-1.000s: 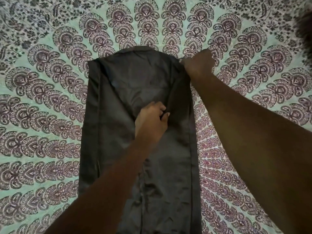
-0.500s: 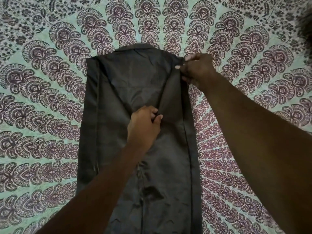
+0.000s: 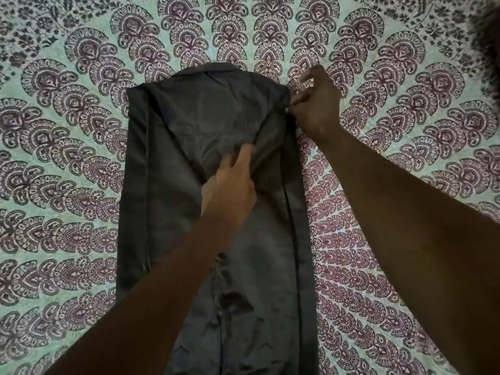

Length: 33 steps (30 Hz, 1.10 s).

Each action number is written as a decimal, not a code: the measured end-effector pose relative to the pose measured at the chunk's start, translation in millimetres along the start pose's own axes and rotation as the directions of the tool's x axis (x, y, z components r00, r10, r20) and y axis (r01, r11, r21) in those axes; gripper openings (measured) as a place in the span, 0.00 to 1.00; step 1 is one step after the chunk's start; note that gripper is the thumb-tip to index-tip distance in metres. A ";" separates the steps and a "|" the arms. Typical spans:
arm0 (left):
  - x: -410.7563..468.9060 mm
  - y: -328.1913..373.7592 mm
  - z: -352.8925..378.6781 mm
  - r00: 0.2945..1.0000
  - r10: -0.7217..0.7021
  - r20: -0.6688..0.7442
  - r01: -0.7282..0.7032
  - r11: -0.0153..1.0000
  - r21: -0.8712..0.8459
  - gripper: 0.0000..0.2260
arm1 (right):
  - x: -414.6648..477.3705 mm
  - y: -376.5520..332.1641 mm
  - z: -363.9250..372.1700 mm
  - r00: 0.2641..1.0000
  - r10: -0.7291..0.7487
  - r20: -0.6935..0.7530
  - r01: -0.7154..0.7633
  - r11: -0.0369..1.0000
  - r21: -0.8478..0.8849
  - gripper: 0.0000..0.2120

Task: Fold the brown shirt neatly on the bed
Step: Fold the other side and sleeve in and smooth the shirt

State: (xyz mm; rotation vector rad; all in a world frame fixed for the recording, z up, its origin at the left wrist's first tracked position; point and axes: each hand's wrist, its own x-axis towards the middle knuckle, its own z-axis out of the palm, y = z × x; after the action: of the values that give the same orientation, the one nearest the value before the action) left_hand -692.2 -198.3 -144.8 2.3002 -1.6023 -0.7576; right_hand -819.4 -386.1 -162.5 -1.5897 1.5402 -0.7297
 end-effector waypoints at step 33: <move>-22.2 -12.9 8.4 0.997 0.069 0.018 -0.066 0.990 -0.123 0.20 | -152.1 38.6 -35.2 0.903 -0.341 0.260 0.428 0.758 -0.491 0.24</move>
State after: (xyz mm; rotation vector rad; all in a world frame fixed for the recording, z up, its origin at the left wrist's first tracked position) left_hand -692.3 -172.1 -151.7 2.1485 -1.5878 -0.8431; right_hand -884.3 -239.1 -158.6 -2.3821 1.3796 -0.3712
